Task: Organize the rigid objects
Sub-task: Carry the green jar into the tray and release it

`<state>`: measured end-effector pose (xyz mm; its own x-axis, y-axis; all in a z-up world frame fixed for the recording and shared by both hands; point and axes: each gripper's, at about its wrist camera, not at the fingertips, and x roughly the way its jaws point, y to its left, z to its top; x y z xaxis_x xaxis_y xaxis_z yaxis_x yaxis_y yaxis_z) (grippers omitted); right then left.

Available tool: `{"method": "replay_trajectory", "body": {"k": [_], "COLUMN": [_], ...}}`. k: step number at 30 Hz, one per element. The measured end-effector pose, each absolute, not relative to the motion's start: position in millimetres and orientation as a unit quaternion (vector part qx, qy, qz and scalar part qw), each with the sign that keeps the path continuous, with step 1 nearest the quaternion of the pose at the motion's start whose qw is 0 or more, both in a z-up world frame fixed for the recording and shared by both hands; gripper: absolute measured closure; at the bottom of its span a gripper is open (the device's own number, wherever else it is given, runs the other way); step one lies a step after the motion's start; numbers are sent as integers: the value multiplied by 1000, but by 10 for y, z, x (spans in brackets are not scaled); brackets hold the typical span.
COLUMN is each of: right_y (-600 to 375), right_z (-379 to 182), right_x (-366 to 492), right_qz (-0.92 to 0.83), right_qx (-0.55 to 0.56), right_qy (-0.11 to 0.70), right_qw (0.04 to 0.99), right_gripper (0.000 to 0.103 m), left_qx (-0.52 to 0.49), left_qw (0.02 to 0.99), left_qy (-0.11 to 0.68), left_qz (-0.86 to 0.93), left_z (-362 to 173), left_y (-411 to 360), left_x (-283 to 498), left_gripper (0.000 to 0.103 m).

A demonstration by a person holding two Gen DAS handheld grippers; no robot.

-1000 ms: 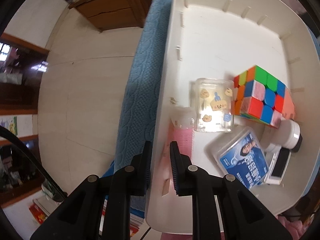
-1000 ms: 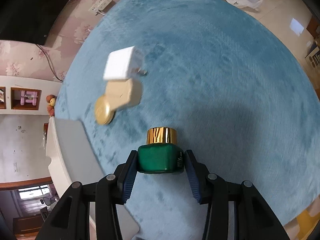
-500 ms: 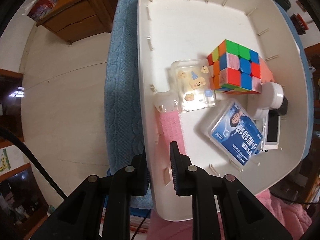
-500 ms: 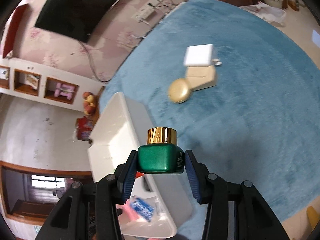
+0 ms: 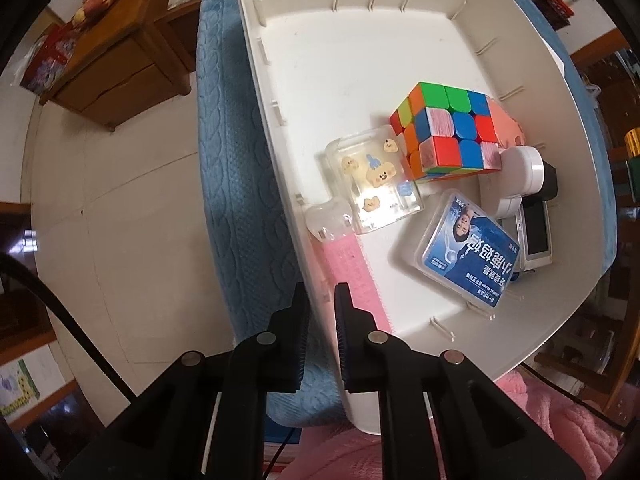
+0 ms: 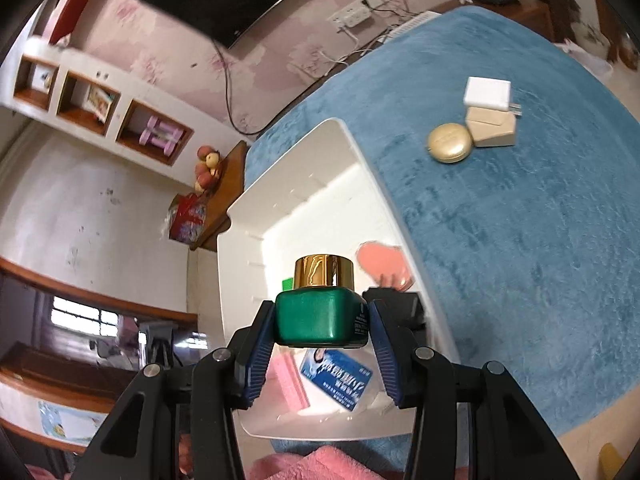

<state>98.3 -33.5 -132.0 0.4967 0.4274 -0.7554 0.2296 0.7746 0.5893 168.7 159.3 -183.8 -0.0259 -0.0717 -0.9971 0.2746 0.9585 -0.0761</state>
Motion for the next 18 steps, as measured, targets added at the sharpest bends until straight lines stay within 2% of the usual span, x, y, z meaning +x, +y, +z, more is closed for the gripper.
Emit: {"method": "replay_trajectory", "body": {"k": [4,18], "right_y": [-153,-106], "right_z": [-1301,-1164], "right_x": [960,880], "right_qz": [68,45], "right_qx": [308,267], "right_qy": [505,513], "right_qw": [804,815], "right_gripper": [56,46], "left_qx": [67,61], "left_qw": [691,691], "left_qy": [706,703], "left_qz": [-142,-154], "left_z": [-1881,-1875], "left_y": [1634,1674], "left_x": [1723,1694], "left_gripper": [90,89]}}
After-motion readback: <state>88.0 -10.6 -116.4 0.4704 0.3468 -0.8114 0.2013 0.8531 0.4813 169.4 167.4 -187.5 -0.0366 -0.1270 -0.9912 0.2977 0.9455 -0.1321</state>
